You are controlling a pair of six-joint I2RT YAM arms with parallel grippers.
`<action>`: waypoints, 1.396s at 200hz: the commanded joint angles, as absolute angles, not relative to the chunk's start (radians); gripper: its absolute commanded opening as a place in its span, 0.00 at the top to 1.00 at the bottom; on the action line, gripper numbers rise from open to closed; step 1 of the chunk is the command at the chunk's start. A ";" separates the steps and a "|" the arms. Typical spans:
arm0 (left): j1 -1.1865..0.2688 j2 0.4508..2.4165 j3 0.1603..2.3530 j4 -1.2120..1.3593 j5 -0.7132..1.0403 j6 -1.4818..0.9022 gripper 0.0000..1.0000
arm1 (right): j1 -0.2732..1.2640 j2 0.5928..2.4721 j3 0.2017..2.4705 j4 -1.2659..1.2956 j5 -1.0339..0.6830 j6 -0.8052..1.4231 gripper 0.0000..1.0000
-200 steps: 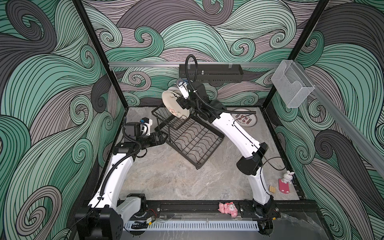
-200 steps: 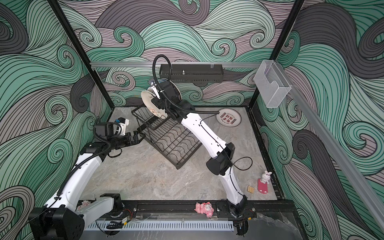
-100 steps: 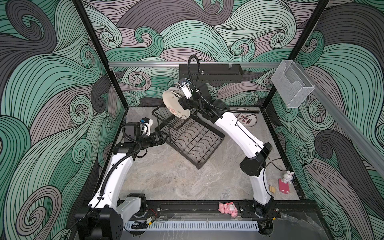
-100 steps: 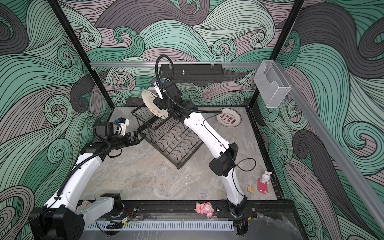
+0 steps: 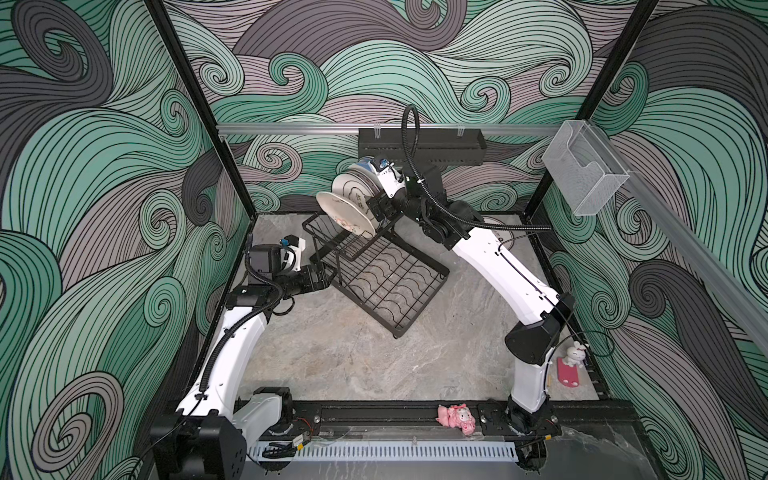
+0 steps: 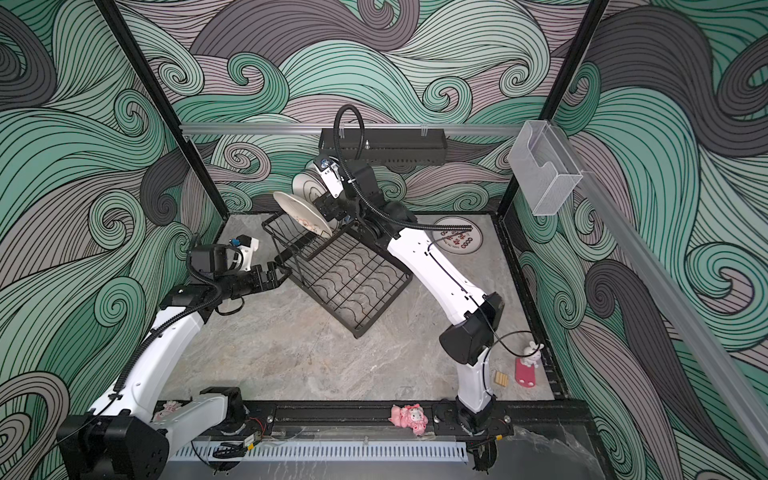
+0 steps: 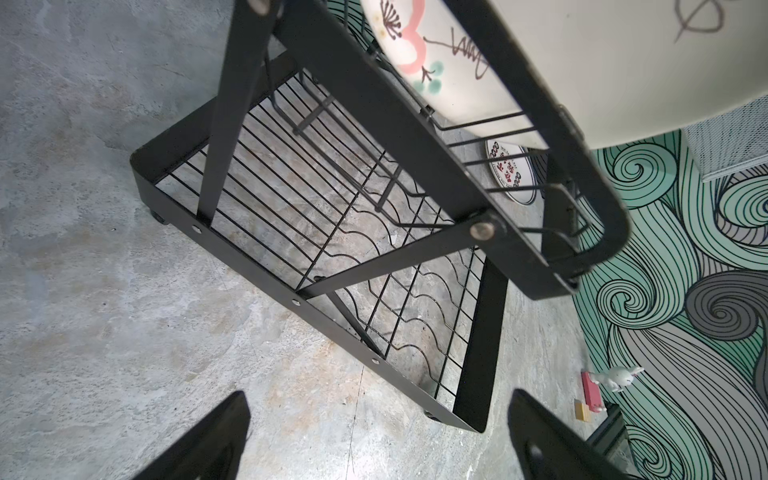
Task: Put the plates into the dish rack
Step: 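Open the right gripper and pull it back from the rack, then move the right gripper over the white lettered plate farther back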
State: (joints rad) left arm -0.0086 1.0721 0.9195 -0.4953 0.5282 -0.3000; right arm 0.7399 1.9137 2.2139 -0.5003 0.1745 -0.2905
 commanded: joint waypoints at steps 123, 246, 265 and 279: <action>-0.002 1.069 0.926 -0.513 0.540 -0.295 0.02 | 0.438 1.366 1.518 -0.497 0.106 -0.024 0.02; -0.011 1.052 0.853 -0.512 0.542 -0.351 0.01 | 0.088 1.753 1.511 -0.547 0.019 0.103 0.01; -0.011 1.062 0.853 -0.517 0.543 -0.345 0.01 | 0.060 1.839 1.553 -0.539 0.008 0.113 0.01; -0.011 1.068 0.855 -0.518 0.545 -0.342 0.01 | 0.042 1.898 1.589 -0.541 0.003 0.116 0.01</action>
State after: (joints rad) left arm -0.0090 1.0630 0.8516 -0.5098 0.5282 -0.3439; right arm 0.0757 1.8290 1.5257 -0.5541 0.0238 0.0902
